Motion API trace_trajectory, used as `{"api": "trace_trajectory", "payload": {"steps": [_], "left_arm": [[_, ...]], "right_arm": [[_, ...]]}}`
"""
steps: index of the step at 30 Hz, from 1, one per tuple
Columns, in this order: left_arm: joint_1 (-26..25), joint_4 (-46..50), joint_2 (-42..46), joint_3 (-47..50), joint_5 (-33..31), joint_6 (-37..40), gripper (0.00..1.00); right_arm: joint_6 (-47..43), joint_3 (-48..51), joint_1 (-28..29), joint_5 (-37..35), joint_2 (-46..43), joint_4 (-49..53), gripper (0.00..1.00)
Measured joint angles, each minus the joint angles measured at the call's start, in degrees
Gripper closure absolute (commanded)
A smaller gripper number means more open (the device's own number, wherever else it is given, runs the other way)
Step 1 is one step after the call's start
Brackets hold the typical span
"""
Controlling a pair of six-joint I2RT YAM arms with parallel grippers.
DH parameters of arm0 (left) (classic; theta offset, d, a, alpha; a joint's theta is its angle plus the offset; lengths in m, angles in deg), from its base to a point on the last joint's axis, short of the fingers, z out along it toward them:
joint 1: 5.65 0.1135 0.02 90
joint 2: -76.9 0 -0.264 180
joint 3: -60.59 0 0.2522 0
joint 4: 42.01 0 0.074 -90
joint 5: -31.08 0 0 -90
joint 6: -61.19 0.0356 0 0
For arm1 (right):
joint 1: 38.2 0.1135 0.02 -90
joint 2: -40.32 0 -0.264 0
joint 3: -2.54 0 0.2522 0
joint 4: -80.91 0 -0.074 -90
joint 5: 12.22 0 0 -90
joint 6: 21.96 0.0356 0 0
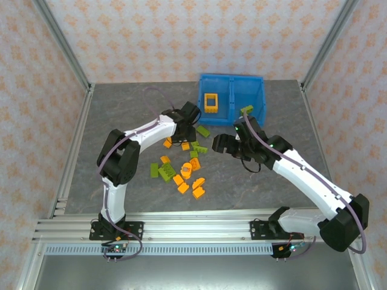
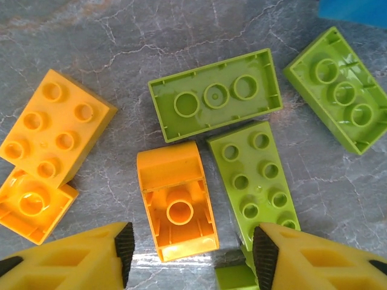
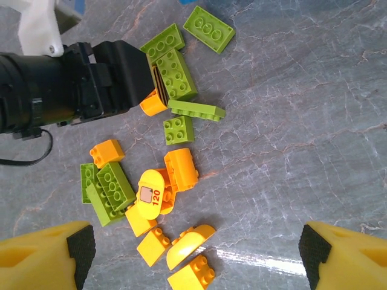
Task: Sort the legos into containers by color
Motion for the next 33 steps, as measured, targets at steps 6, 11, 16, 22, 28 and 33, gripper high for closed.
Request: {"api": "trace_trajectory", "payload": {"steps": [6, 11, 16, 22, 28, 33], "left_arm": [[0.07, -0.94, -0.2, 0.22, -0.02, -0.63, 0.31], [0.07, -2.08, -1.66, 0.42, 0.04, -0.63, 0.36], [0.07, -2.62, -3.5, 0.39, 0.17, -0.96, 0.41], [0.07, -4.07, -3.48, 0.92, 0.2, -1.68, 0.54], [0.07, -5.99, -2.29, 2.95, -0.02, -1.66, 0.55], [0.39, -6.47, -0.24, 5.84, -0.92, -1.42, 0.49]], "right_arm": [[0.13, 0.0, 0.0, -0.04, -0.17, 0.79, 0.11], [0.15, 0.0, 0.0, -0.52, -0.26, 1.49, 0.11], [0.24, 0.07, 0.0, -1.05, -0.72, 1.97, 0.11], [0.61, 0.07, 0.0, -1.29, -0.81, 2.21, 0.11], [0.81, 0.07, 0.0, -1.33, -0.81, 2.21, 0.11], [0.81, 0.07, 0.0, -1.33, -0.55, 2.23, 0.11]]}}
